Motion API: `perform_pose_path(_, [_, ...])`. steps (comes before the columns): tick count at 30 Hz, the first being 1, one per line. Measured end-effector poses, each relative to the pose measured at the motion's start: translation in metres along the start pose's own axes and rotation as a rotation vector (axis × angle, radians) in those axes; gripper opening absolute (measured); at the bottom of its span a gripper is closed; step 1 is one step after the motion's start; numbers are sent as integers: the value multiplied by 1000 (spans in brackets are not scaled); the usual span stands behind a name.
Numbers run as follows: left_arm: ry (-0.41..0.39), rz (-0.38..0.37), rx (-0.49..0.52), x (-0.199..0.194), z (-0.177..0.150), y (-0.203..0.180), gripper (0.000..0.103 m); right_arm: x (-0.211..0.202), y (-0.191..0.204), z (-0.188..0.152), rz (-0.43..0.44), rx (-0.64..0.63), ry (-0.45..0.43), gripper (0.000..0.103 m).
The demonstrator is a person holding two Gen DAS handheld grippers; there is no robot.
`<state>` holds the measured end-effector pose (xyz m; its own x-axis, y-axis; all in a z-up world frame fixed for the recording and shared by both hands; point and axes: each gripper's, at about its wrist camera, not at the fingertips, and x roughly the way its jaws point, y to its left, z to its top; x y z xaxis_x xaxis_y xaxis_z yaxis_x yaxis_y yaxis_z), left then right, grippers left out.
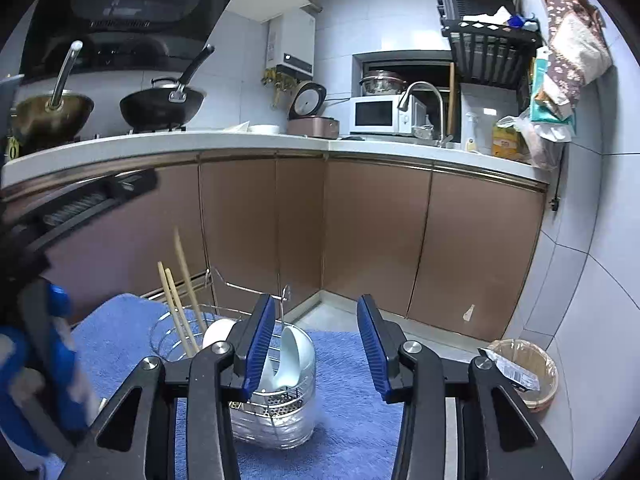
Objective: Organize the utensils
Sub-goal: 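Carry both utensils to the holder and open both tools to drop them, then withdraw both open tools from the holder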
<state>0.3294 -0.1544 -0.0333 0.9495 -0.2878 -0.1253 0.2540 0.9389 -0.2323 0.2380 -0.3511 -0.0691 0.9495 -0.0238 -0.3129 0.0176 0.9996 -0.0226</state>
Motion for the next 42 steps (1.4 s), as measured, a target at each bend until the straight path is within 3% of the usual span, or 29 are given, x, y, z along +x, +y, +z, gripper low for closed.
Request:
perform_pose_path(7, [1, 29, 50, -68, 30, 4, 50, -54, 5, 20, -10, 19, -49, 41])
perform_pose_path(12, [39, 98, 89, -118, 44, 13, 52, -96, 11, 29, -9, 36, -84, 46])
perform_pose_path(23, [63, 211, 187, -223, 32, 24, 53, -172, 35, 12, 41, 29, -75, 49])
perform_pose_path(34, [27, 234, 203, -288, 22, 26, 53, -218, 61, -4, 78, -1, -61, 50])
perform_pose_path(38, [18, 233, 194, -301, 22, 30, 53, -234, 69, -3, 80, -15, -79, 54])
perform_pose_path(42, [10, 239, 186, -310, 22, 35, 60, -244, 74, -2, 80, -31, -89, 57])
